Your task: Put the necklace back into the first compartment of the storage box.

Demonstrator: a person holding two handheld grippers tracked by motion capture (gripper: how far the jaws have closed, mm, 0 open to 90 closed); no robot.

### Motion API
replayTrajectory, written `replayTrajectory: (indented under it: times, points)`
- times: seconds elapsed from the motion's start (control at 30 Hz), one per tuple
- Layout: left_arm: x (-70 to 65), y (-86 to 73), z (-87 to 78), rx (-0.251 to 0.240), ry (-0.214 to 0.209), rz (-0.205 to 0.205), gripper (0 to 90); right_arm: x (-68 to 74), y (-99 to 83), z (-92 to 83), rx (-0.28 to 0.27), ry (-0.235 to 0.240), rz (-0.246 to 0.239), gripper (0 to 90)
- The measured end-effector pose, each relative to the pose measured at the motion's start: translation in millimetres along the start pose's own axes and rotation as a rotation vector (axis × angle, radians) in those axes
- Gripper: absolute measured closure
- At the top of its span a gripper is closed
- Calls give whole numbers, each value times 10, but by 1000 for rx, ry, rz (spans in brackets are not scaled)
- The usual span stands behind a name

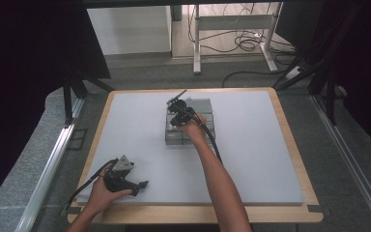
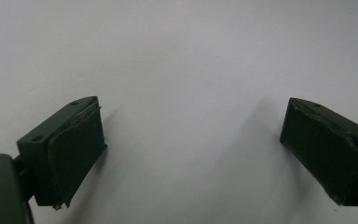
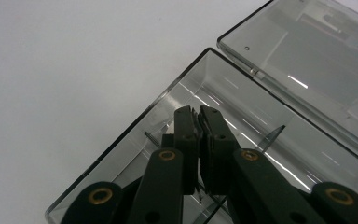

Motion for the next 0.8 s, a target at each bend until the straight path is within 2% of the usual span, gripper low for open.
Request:
replayTrajectory:
  times: [0.3,0.37,0.4,0.47,0.57,0.6,0.73,0.8]
  points:
    - [-1,-1,-3,0,2,1,63,-15,-50,67,23,-4,3,833]
    - [-1,-1,-3,0,2,1,63,-14,-54,74,21,-10,-9,763]
    - [-1,-1,-2,0,1,1,63,-22,-39,69,11,-29,-9,654]
    - [-1,-1,-2,0,1,1,63,-23,-36,63,9,-32,-9,641]
    - [-2,-1,-2,0,0,-1,62,3,-31,26,-1,-6,1,590]
    - [-1,-1,-2,0,1,0,62,5,-19,1,-16,2,-1,562]
    - [0,-2,-2,2,2,0,62,46,8,-128,-76,55,50,425]
    - [0,-2,-2,2,1,0,62,57,-4,-194,-103,50,39,386]
Point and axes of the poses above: each handheld gripper's, and its own axes: z roughly forward along the jaws, y roughly out of its top, x roughly to its left, the point moved 10 cm from there along z, roughly forward along the jaws, and after that the axes turned 9 degrees about z, right-handed, at the moved point
